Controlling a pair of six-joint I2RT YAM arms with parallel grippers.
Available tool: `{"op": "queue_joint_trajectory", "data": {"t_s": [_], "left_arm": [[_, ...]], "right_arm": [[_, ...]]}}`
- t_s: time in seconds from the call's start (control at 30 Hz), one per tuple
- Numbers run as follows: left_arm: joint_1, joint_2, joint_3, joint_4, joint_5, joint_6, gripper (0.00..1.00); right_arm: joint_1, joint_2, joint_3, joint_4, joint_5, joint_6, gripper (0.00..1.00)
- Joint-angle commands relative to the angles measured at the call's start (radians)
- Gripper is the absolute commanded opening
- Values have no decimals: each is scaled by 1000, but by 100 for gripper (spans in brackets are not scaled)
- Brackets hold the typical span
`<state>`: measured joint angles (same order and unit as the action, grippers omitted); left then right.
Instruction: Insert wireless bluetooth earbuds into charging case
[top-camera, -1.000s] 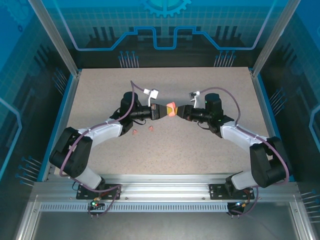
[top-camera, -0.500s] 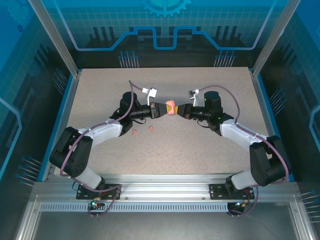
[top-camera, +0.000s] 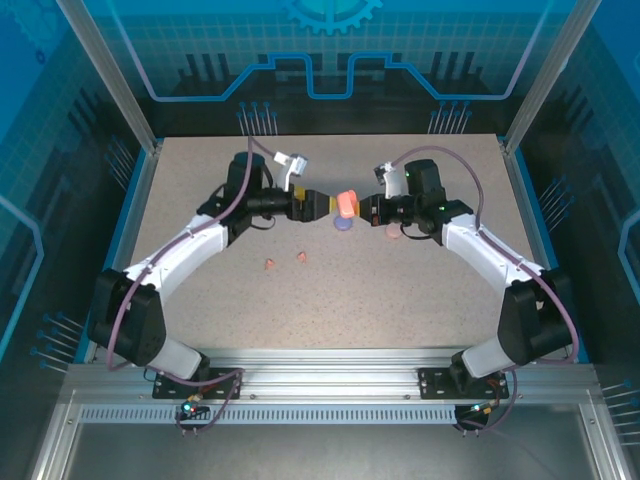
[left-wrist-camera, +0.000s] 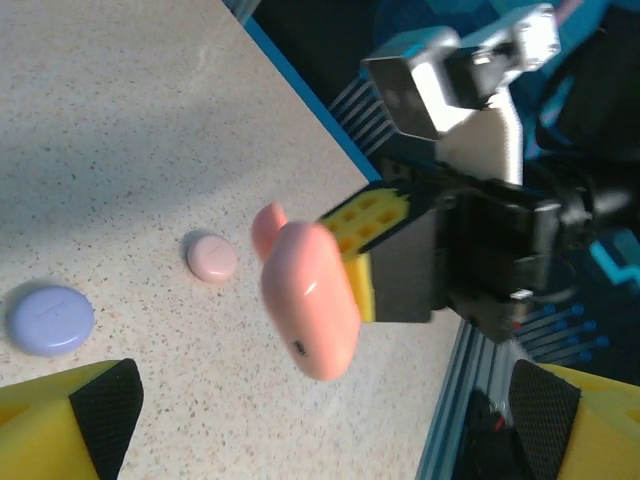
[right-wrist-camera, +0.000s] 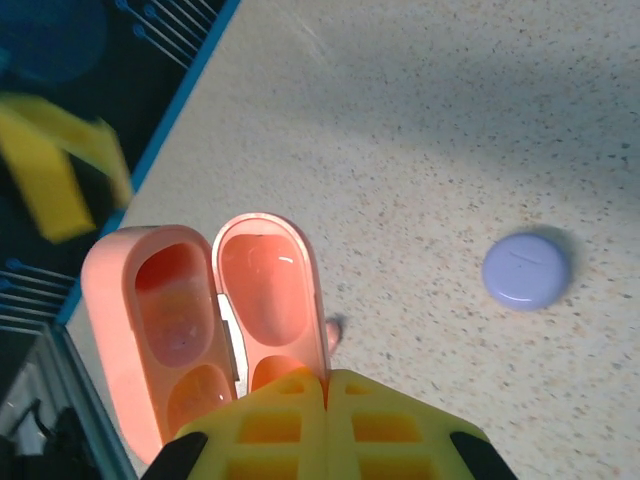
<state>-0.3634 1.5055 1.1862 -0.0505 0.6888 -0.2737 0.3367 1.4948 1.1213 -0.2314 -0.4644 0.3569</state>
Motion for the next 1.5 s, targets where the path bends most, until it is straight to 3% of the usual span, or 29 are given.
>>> {"op": "queue_joint_trajectory", "data": {"t_s": [0.0,0.17,0.43,0.93,1.47], "left_arm": [[10,74,165,-385,129,260,98],[9,256,416,-720,163,456,96],[8,457,692,-1008,248,608,74],[-41,574,775,-1100,296,662,52],[-61,617,801,-1080,298,646,45]], "right_arm": [[-10,27,86,-163,13,-195,0],[-8,53,154,-273,-1,-329,0],[-8,57,163,-299,-34,-368,0],[12,82,172,-303,-37,-371,0],[16,81,170,-300,-48,-372,0]]}}
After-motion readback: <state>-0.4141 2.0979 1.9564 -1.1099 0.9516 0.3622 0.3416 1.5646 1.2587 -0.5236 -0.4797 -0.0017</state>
